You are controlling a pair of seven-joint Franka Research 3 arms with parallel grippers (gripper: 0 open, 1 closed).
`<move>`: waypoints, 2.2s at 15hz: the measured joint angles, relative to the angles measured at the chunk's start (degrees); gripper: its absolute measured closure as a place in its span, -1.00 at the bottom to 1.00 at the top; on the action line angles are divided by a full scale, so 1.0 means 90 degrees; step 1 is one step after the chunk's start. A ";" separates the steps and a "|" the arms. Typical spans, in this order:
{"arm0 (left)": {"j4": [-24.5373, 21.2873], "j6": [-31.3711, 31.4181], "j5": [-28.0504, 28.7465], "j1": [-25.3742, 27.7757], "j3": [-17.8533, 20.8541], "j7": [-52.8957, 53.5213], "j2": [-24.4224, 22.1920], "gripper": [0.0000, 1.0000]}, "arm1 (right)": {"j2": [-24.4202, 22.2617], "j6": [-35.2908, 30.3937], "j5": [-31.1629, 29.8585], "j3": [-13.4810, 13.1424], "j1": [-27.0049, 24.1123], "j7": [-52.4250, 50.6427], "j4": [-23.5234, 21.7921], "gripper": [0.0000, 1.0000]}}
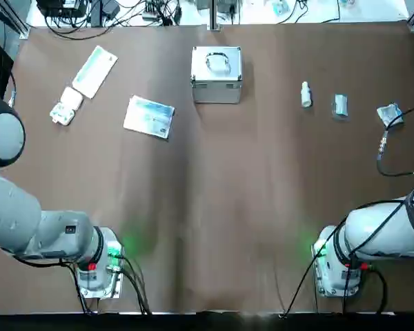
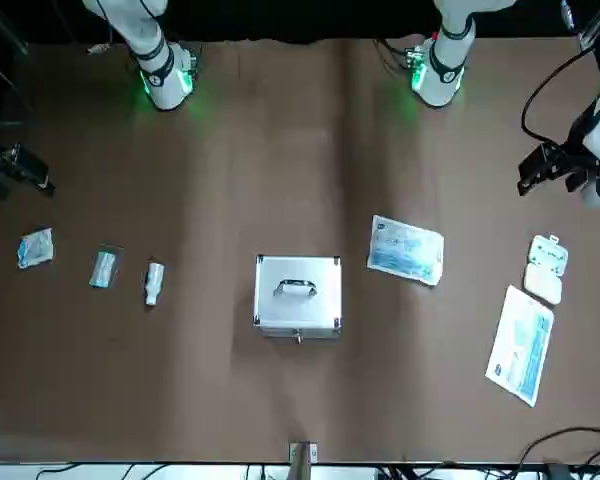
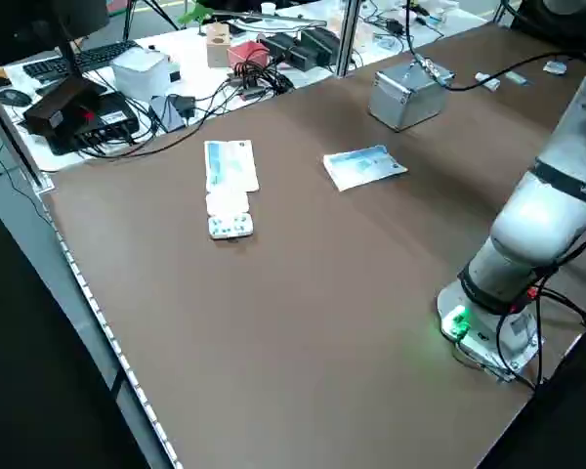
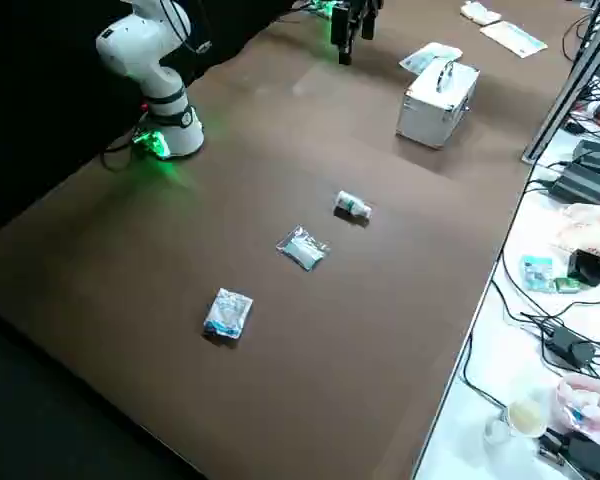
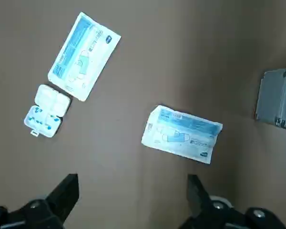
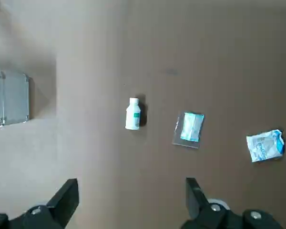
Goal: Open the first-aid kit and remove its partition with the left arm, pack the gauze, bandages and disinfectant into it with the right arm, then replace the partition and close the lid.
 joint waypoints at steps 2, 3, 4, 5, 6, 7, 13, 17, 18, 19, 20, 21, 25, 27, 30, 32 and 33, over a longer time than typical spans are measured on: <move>0.0000 0.0000 0.0000 -0.0001 -0.0003 0.0004 0.0000 -1.00 | 0.0000 -0.0005 0.0001 0.0000 0.0000 0.0000 0.0000 -0.97; -0.0001 0.0000 0.0000 -0.0002 -0.0008 0.0004 0.0005 -1.00 | 0.0000 -0.0007 0.0001 0.0000 0.0000 0.0000 0.0000 -0.97; -0.0002 0.0000 0.0000 -0.0003 -0.0013 0.0004 0.0018 -1.00 | 0.0000 -0.0008 0.0002 0.0000 0.0000 -0.0001 0.0000 -0.97; -0.0002 0.0000 0.0000 -0.0003 -0.0016 0.0004 0.0034 -1.00 | 0.0000 -0.0009 0.0004 0.0001 0.0003 -0.0003 -0.0001 -0.97; -0.0002 0.0000 0.0000 -0.0003 -0.0016 0.0002 0.0051 -1.00 | 0.0000 -0.0012 0.0006 0.0006 0.0010 -0.0003 -0.0001 -0.97; -0.0002 0.0000 0.0000 -0.0002 -0.0016 -0.0003 0.0065 -1.00 | 0.0000 -0.0016 0.0012 0.0014 0.0030 -0.0003 -0.0003 -0.97; -0.0019 0.0003 -0.0043 -0.0180 -0.0102 -0.0847 0.0389 -1.00 | 0.0184 -0.0006 0.0023 0.0064 0.0520 0.0799 -0.0063 -0.97; -0.0001 0.0184 -0.0124 -0.0704 -0.0182 -0.2768 0.0758 -1.00 | 0.0752 0.0080 0.0029 0.0089 0.0946 0.1853 -0.0063 -0.97; 0.0006 0.0240 -0.0137 -0.0822 -0.0185 -0.3112 0.0834 -1.00 | 0.0906 0.0089 0.0034 0.0090 0.1013 0.2166 -0.0063 -0.97; 0.0010 0.0351 -0.0142 -0.0963 -0.0188 -0.3537 0.0923 -1.00 | 0.1071 0.0110 0.0035 0.0093 0.1100 0.2498 -0.0058 -0.97; 0.0014 0.0474 -0.0143 -0.1119 -0.0190 -0.4061 0.1019 -1.00 | 0.1240 0.0156 0.0035 0.0095 0.1205 0.2829 -0.0038 -0.97; 0.0019 0.0621 -0.0144 -0.1273 -0.0195 -0.4622 0.1128 -1.00 | 0.1425 0.0221 0.0036 0.0096 0.1318 0.3164 0.0027 -0.97; 0.0046 0.1536 -0.0146 -0.1856 -0.0200 -0.7134 0.1637 -1.00 | 0.2186 0.0854 0.0636 0.0104 0.1658 0.4362 0.0470 -0.97; 0.0098 0.2152 -0.0146 -0.2086 -0.0201 -0.8387 0.1942 -1.00 | 0.2510 0.1325 0.0854 0.0104 0.1752 0.4974 0.0546 -0.97; 0.0280 0.2988 -0.0146 -0.2355 -0.0202 -0.9941 0.2452 -1.00 | 0.3049 0.2225 0.0925 0.0108 0.1969 0.6017 0.0585 -0.97; 0.0460 0.3323 -0.0146 -0.2536 -0.0203 -1.0653 0.2782 -1.00 | 0.3459 0.2954 0.0981 0.0110 0.2164 0.6762 0.0667 -0.97; 0.0564 0.3419 -0.0146 -0.2638 -0.0204 -1.0973 0.2935 -1.00 | 0.3667 0.3315 0.1091 0.0110 0.2241 0.7157 0.0729 -0.97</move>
